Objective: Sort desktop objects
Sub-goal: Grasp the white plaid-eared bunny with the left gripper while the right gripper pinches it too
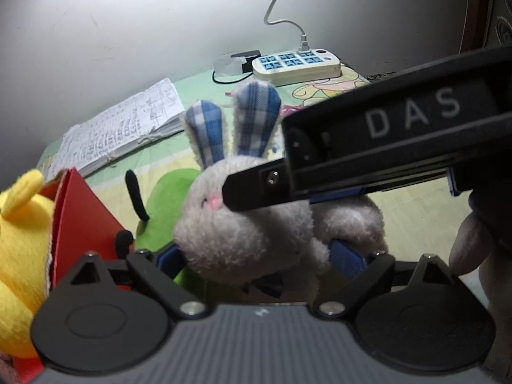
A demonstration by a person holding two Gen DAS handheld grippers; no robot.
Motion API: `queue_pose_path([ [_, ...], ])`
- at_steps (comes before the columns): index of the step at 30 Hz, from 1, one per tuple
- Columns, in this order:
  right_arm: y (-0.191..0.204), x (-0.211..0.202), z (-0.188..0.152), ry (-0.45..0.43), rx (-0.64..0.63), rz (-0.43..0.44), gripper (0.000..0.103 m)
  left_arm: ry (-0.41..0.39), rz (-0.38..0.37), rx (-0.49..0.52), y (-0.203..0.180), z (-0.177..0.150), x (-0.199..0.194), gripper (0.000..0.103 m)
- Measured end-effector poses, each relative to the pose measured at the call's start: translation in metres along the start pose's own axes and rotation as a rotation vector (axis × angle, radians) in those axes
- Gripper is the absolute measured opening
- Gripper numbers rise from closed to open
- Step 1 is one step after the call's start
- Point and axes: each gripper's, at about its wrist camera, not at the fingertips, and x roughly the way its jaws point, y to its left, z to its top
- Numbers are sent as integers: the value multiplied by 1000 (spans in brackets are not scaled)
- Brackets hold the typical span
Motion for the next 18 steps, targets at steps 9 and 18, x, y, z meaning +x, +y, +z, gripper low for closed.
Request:
queue_pose_path([
  [9,9,-32,-21,40,58,-8,47,13,-127,-37,-1,-9,-39,92],
  [18,17,-61,-55,114,170,-34,47,84,-300,-64,-3,-40,-76,92],
])
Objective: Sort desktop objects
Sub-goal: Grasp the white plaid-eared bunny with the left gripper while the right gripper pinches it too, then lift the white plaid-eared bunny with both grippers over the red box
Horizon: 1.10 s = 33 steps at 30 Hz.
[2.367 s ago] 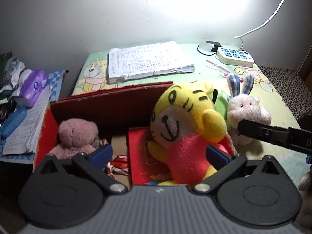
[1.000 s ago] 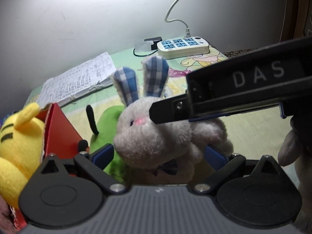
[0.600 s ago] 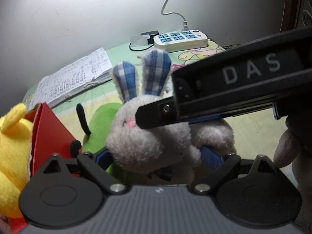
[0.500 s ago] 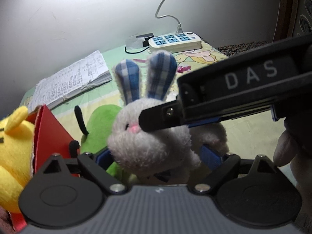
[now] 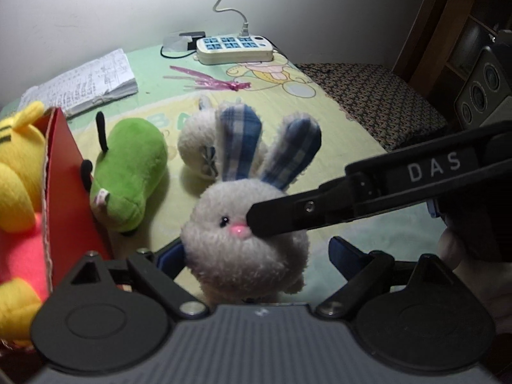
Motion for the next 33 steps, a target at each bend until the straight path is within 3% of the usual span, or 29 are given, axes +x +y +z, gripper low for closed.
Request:
queue_pose_path([
  [6,-6,-5,-20,41,70,-13,48,14,-27,41,-5,-20,-2,96],
  [14,-41,5,-13,-99,272,33,51,32,22,22,8,-17,28,93],
  [18,-53,6,-17,-135,337,61,60,48,30,-3,19,-12,47,93],
  [22,-52,2,-21,-154,319,85,68,79,23,-18,22,-13,58,86],
  [23,-49,1,-22,-159,301,83,71,82,16,-17,21,-13,59,80],
  [26,-47,5,-21,-154,260,26,72,87,-8,-22,17,-8,62,73],
  [30,-46,13,-25,-141,220,-27,73,97,-4,0,9,-7,62,74],
  [33,-46,9,-28,-133,225,-13,68,99,-27,23,2,-9,53,74],
])
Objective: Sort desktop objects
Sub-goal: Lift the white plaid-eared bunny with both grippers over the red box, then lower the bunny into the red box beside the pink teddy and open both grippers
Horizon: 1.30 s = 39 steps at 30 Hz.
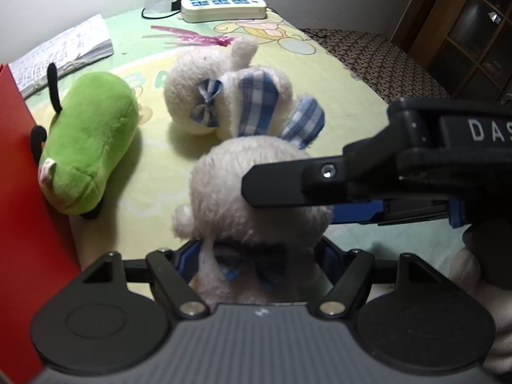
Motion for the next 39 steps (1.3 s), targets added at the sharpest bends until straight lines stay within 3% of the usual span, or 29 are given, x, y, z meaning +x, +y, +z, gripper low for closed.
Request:
queue_pose_path([
  [10,41,-52,-16,-24,-96,17,66,-107,-93,143,-25,-19,-72,74],
  [18,115,-62,-44,-112,-198,45,66,-238,-134,130,16,-37,-152,74],
  [23,165,-44,-57,-133,-284,105,66,-320,-112,94,58,-47,-198,75],
  [29,214,-5,-65,-127,-348,162,66,-378,-49,62,110,-57,-226,77],
  [39,263,71,-70,-42,-396,91,65,-328,15,-14,177,-71,-214,79],
])
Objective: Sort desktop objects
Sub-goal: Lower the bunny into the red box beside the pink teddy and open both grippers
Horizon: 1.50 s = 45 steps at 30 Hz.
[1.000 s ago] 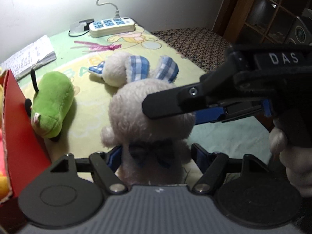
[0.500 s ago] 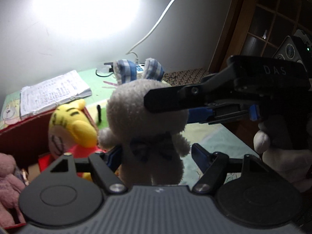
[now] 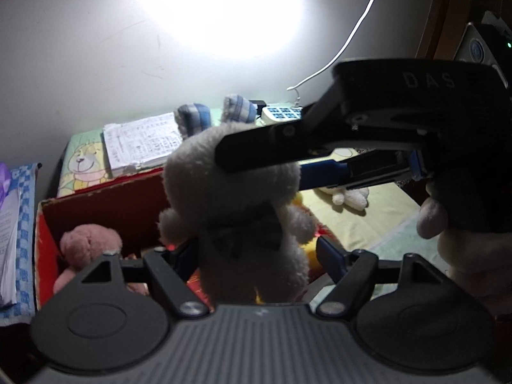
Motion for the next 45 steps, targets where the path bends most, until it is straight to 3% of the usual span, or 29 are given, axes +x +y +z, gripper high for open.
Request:
queue_pose_path([
  [10,1,60,-2,92,25,-129,64,111,15,-105,61,-15,40,83],
  [14,1,76,1,130,6,-222,64,141,15,-110,64,-18,51,84],
  [22,-4,103,-4,207,-49,-327,64,210,7,-119,70,-18,70,84],
  [31,-2,115,-10,185,-133,-337,67,247,-34,-120,70,-16,79,86],
  [37,-6,91,-8,105,-88,-289,67,258,-52,-135,67,-15,84,88],
  [41,-9,72,-7,55,-43,-213,66,276,-74,-146,59,-16,89,88],
  [43,-10,71,-8,53,-47,-219,56,280,-71,-136,54,-16,92,89],
  [45,-14,74,-9,66,-38,-237,40,279,-68,-126,49,-16,95,90],
])
